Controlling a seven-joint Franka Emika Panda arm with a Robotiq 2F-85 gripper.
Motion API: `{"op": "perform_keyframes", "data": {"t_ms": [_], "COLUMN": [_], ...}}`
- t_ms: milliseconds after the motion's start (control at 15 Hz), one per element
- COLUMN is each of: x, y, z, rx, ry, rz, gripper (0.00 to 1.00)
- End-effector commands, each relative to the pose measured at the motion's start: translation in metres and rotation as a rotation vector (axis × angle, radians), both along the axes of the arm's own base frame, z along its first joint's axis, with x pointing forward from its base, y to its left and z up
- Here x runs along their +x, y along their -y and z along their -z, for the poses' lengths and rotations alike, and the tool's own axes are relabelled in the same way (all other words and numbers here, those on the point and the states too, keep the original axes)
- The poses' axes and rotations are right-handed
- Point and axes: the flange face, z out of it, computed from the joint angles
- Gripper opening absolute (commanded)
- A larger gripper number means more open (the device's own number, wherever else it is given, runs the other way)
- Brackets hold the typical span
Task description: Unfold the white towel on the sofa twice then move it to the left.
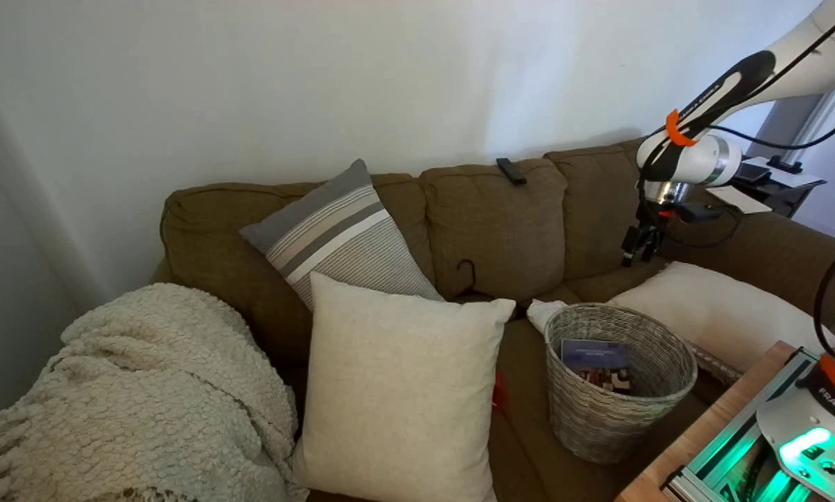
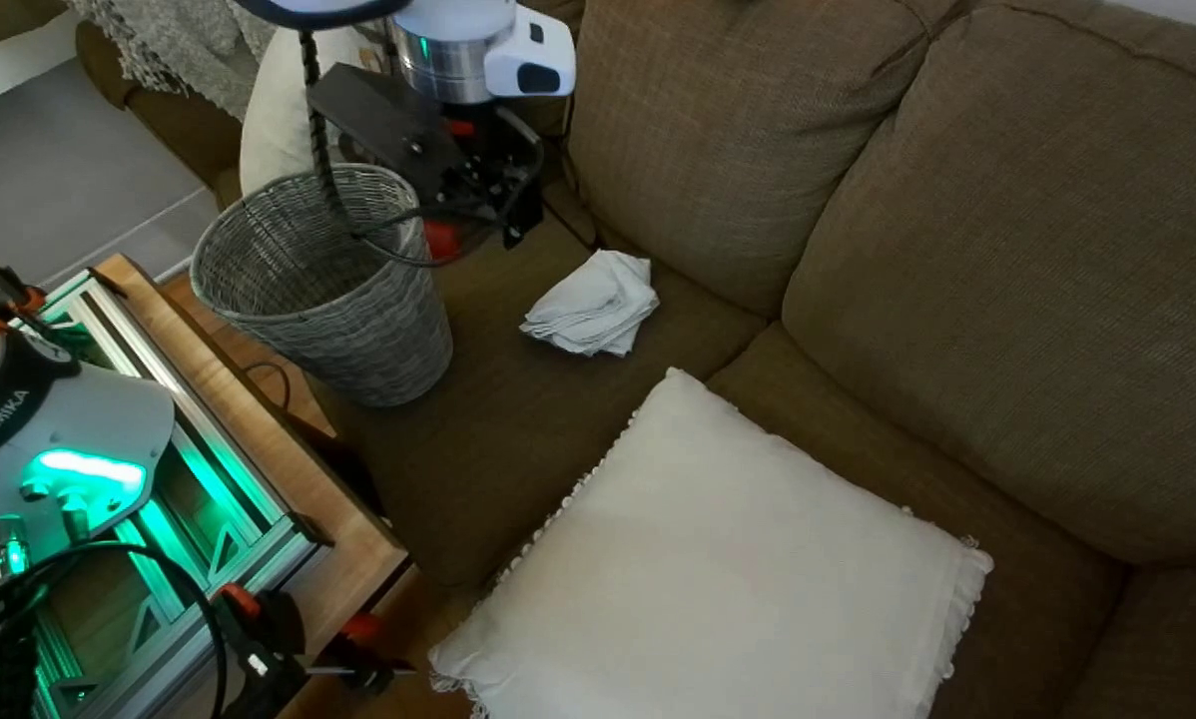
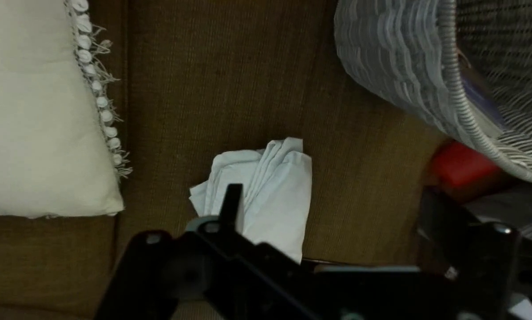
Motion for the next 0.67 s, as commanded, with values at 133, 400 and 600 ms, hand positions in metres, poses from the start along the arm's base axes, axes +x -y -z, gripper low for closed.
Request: {"op": "perform_keyframes", "data": {"t_ms": [133,400,600], "x": [0.028,0.023,0.026], "y": [0.004,-0.005,-0.004], "z": [0.105,0.089,0.077], "rx": [0.036,0.028,0.023], "ry": [-0.118,-0.095,-0.074], "rz": [-0.028,-0.043,-0.043], "gripper": [1.0,1.0,1.0]}}
